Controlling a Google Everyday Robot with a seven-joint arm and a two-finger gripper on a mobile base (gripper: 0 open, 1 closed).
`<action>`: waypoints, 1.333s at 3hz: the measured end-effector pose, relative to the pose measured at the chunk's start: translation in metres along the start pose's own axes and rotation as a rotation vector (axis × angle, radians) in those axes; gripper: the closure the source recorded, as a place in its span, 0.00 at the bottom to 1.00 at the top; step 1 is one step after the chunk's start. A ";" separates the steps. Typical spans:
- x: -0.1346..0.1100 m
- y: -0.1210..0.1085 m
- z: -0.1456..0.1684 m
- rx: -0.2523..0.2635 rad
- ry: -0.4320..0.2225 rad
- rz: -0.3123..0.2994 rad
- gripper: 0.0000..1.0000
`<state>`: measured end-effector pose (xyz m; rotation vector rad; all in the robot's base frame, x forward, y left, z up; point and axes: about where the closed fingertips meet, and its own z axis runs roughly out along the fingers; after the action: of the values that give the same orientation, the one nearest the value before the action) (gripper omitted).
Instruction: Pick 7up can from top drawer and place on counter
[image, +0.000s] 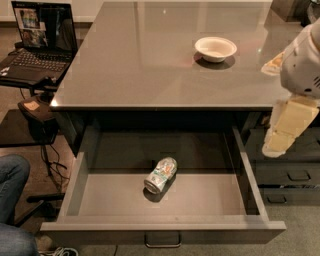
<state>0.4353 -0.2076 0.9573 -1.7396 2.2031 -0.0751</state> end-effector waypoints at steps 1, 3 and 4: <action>-0.023 0.027 0.076 -0.104 -0.097 -0.035 0.00; -0.051 0.091 0.227 -0.336 -0.218 0.008 0.00; -0.052 0.091 0.225 -0.333 -0.216 0.007 0.00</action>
Offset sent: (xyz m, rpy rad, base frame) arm -0.0176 0.1825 -0.3556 0.4487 0.4726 0.1782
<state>0.4256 -0.0991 0.7343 -1.8057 2.1522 0.4854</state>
